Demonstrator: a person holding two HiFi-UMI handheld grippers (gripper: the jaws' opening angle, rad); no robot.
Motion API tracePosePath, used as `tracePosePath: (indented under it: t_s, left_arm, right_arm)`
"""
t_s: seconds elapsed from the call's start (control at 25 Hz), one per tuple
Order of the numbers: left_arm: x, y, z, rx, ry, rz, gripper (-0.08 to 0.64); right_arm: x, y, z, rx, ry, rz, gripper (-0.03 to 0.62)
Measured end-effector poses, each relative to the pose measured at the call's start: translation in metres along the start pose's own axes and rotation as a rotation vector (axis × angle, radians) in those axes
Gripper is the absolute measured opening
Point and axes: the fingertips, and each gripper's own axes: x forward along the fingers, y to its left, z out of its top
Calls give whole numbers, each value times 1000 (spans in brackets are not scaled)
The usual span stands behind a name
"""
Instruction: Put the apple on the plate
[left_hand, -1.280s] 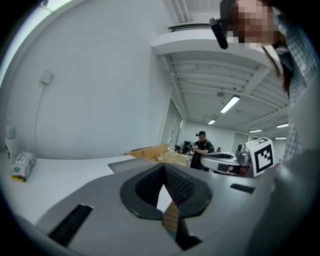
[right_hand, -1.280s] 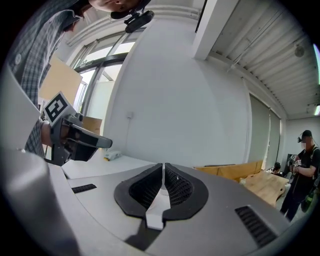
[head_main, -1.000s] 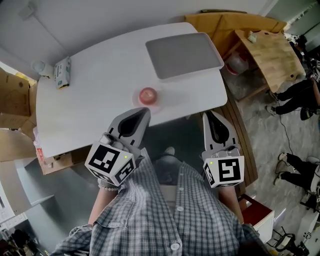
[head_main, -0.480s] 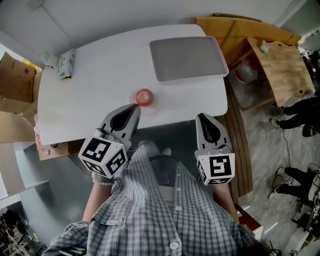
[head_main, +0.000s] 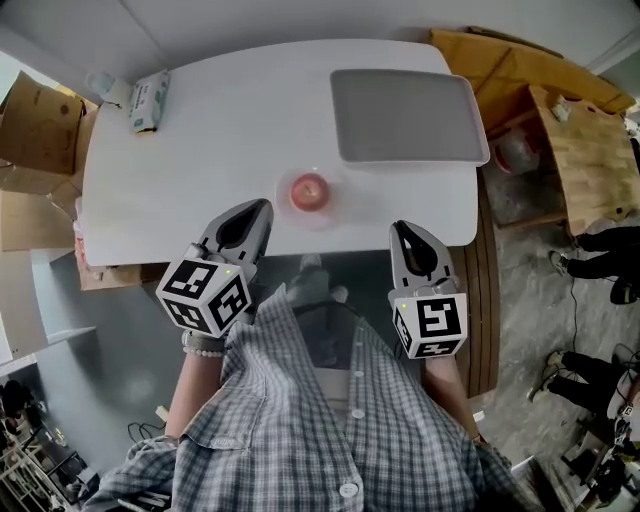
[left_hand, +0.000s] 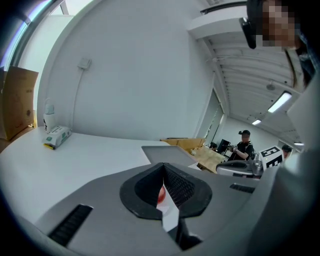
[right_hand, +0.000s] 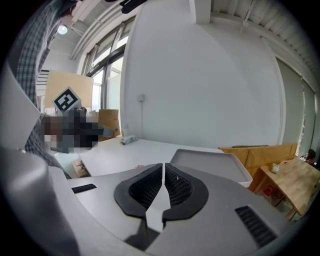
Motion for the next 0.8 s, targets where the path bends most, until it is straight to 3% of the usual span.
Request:
tracePosePath:
  t_s: [0.16, 0.32, 0.48, 0.8]
  left_arm:
    - [12, 17, -12, -22, 65, -10, 11]
    - [23, 34, -21, -43, 129, -27, 11]
    - [36, 55, -24, -59, 167, -9, 11]
    - [67, 82, -52, -85, 321, -45, 11]
  right_arm:
    - [26, 9, -6, 6, 46, 43, 31]
    - [52, 18, -18, 115, 94, 88, 31]
    - [74, 19, -31, 152, 158, 83, 31]
    - [110, 20, -65, 237, 331, 91, 32]
